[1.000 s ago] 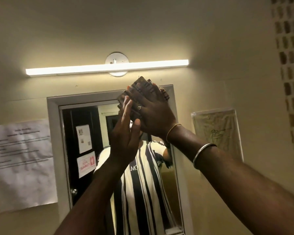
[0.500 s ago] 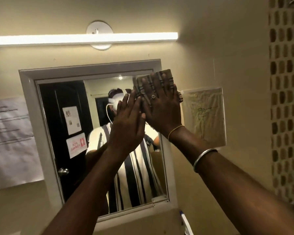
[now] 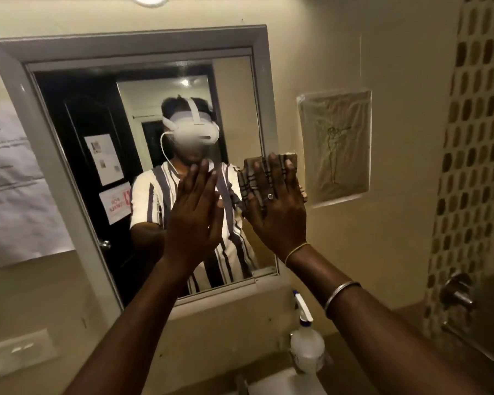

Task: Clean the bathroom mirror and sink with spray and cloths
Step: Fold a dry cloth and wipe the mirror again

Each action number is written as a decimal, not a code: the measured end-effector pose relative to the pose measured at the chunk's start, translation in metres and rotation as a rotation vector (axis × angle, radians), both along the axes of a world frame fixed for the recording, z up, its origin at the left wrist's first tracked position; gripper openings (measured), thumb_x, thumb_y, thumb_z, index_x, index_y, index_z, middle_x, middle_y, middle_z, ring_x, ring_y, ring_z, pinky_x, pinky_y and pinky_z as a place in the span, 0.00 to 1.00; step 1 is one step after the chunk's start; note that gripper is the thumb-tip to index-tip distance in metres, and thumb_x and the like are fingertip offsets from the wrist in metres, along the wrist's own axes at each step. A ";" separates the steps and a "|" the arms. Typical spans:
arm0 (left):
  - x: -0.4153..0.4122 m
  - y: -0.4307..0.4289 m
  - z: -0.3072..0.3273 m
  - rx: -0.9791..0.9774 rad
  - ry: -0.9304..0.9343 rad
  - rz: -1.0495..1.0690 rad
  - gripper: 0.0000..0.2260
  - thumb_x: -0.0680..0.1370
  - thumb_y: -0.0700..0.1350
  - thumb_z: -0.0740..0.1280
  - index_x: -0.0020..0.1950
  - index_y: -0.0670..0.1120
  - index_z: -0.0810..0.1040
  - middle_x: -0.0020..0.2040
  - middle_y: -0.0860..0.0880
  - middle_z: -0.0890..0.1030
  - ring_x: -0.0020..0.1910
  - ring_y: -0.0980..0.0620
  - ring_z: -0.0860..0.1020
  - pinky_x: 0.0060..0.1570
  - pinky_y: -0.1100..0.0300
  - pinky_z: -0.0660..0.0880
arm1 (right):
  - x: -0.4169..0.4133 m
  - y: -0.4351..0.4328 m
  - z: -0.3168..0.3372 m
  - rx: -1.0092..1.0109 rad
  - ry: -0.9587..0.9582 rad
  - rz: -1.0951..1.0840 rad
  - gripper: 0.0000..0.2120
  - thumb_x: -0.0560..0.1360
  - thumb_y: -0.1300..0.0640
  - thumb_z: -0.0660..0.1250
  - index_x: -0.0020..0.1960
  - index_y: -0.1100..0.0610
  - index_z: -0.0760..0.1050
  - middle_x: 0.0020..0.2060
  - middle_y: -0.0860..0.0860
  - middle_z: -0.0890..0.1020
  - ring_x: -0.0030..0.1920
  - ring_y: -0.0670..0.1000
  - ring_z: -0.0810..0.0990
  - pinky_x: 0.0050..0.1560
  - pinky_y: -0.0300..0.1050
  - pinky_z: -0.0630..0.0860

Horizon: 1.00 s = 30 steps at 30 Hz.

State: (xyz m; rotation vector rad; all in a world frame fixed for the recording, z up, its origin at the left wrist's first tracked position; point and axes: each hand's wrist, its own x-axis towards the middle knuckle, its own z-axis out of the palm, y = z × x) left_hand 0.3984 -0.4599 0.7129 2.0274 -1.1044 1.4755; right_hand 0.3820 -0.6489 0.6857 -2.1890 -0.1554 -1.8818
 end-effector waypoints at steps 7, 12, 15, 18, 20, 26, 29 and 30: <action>-0.005 0.010 -0.030 -0.006 0.046 -0.006 0.23 0.84 0.41 0.63 0.78 0.36 0.67 0.81 0.37 0.63 0.82 0.38 0.57 0.81 0.43 0.56 | -0.011 0.008 -0.059 0.052 0.109 0.002 0.29 0.83 0.52 0.64 0.80 0.56 0.60 0.80 0.60 0.61 0.82 0.63 0.51 0.77 0.64 0.62; -0.002 0.008 -0.061 0.038 0.094 -0.001 0.24 0.84 0.43 0.62 0.80 0.37 0.65 0.82 0.39 0.61 0.83 0.38 0.53 0.77 0.35 0.59 | -0.018 0.012 -0.100 0.085 0.157 0.004 0.26 0.85 0.50 0.59 0.80 0.56 0.61 0.80 0.59 0.61 0.82 0.62 0.52 0.76 0.63 0.64; -0.006 0.003 -0.084 0.069 0.116 -0.010 0.25 0.84 0.43 0.63 0.79 0.37 0.65 0.82 0.39 0.61 0.83 0.39 0.53 0.77 0.35 0.60 | -0.020 0.013 -0.128 0.113 0.203 -0.009 0.28 0.83 0.52 0.62 0.81 0.56 0.60 0.81 0.58 0.60 0.82 0.63 0.52 0.74 0.64 0.66; -0.012 -0.001 -0.111 0.112 0.137 -0.014 0.25 0.84 0.44 0.62 0.79 0.37 0.65 0.82 0.39 0.61 0.83 0.40 0.54 0.76 0.36 0.61 | -0.025 0.016 -0.150 0.161 0.229 0.000 0.28 0.83 0.53 0.62 0.80 0.56 0.62 0.81 0.57 0.60 0.82 0.63 0.52 0.71 0.64 0.70; -0.015 0.000 -0.127 0.145 0.157 -0.017 0.25 0.84 0.44 0.62 0.80 0.38 0.64 0.82 0.40 0.60 0.83 0.40 0.54 0.77 0.36 0.59 | -0.029 0.019 -0.160 0.207 0.244 0.015 0.26 0.83 0.52 0.60 0.80 0.56 0.62 0.82 0.55 0.59 0.82 0.61 0.52 0.69 0.63 0.72; -0.016 0.011 -0.153 0.192 0.214 -0.053 0.25 0.84 0.44 0.61 0.80 0.39 0.63 0.82 0.39 0.60 0.83 0.39 0.54 0.79 0.37 0.56 | -0.035 0.043 -0.185 0.428 0.256 0.102 0.26 0.84 0.55 0.60 0.81 0.55 0.61 0.82 0.53 0.57 0.83 0.58 0.49 0.76 0.63 0.66; -0.017 0.023 -0.163 0.205 0.269 -0.084 0.24 0.84 0.43 0.61 0.80 0.39 0.64 0.82 0.40 0.61 0.83 0.41 0.54 0.79 0.37 0.56 | -0.031 0.072 -0.189 0.666 0.243 0.164 0.26 0.85 0.50 0.56 0.82 0.54 0.59 0.83 0.52 0.55 0.83 0.55 0.45 0.81 0.60 0.54; -0.018 0.027 -0.166 0.200 0.287 -0.095 0.24 0.84 0.42 0.61 0.80 0.38 0.64 0.82 0.40 0.61 0.83 0.42 0.54 0.79 0.37 0.56 | -0.028 0.082 -0.186 0.758 0.235 0.177 0.26 0.85 0.49 0.54 0.82 0.53 0.58 0.83 0.51 0.54 0.83 0.54 0.44 0.82 0.59 0.51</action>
